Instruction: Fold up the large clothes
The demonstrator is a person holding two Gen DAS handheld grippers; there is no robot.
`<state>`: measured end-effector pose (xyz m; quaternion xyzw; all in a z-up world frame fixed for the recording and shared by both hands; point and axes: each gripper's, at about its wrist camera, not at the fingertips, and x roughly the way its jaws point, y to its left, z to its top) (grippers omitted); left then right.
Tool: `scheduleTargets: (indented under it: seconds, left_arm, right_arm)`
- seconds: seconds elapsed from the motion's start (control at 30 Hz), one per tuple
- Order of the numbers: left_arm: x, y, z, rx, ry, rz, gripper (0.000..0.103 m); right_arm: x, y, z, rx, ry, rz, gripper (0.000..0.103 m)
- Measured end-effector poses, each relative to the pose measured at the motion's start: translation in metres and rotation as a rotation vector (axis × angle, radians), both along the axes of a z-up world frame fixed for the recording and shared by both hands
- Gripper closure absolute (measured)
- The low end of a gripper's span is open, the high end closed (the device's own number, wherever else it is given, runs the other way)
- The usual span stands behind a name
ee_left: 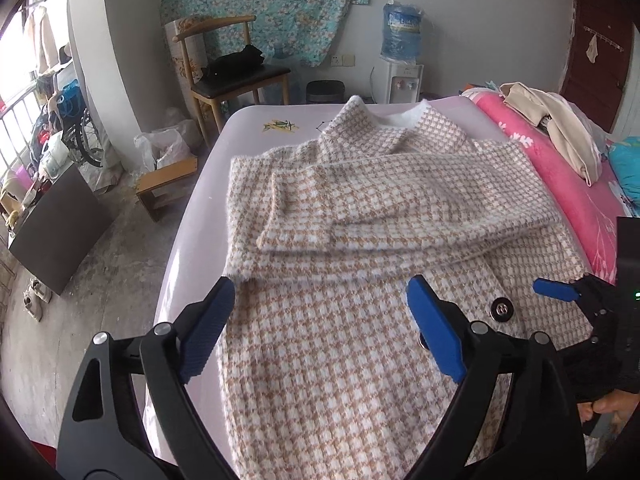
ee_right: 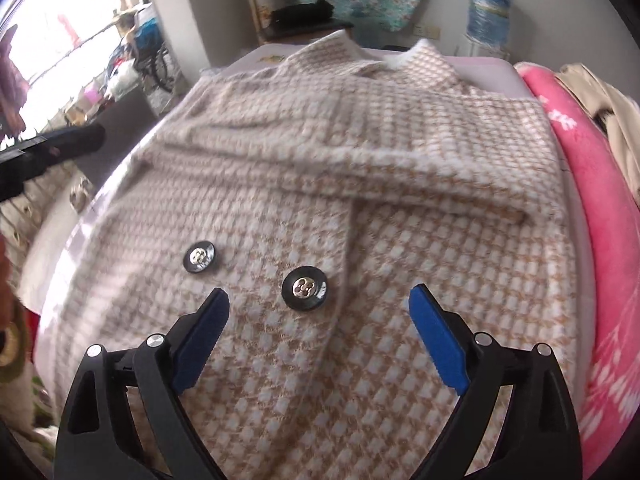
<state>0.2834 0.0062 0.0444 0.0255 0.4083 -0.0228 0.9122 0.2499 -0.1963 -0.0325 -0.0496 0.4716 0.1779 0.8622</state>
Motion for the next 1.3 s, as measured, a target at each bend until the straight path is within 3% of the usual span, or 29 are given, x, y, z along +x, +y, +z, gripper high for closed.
scheduleTargets:
  seconds: [0.1, 0.47, 0.83, 1.3]
  left_arm:
    - [-0.011, -0.002, -0.007, -0.010, 0.029, 0.005, 0.019]
    - [-0.025, -0.006, -0.003, -0.033, 0.022, -0.005, 0.019]
    - [-0.028, -0.003, 0.001, -0.007, 0.028, -0.021, 0.019]
    - [-0.062, 0.019, -0.009, -0.005, 0.071, 0.052, 0.019]
  right_arm:
    - [0.006, -0.001, -0.012, 0.035, -0.029, 0.007, 0.006]
    - [0.003, -0.001, -0.016, 0.044, -0.060, 0.003, 0.006]
    - [0.003, -0.001, -0.016, 0.044, -0.060, 0.004, 0.006]
    - [0.003, -0.001, -0.016, 0.044, -0.060, 0.004, 0.006]
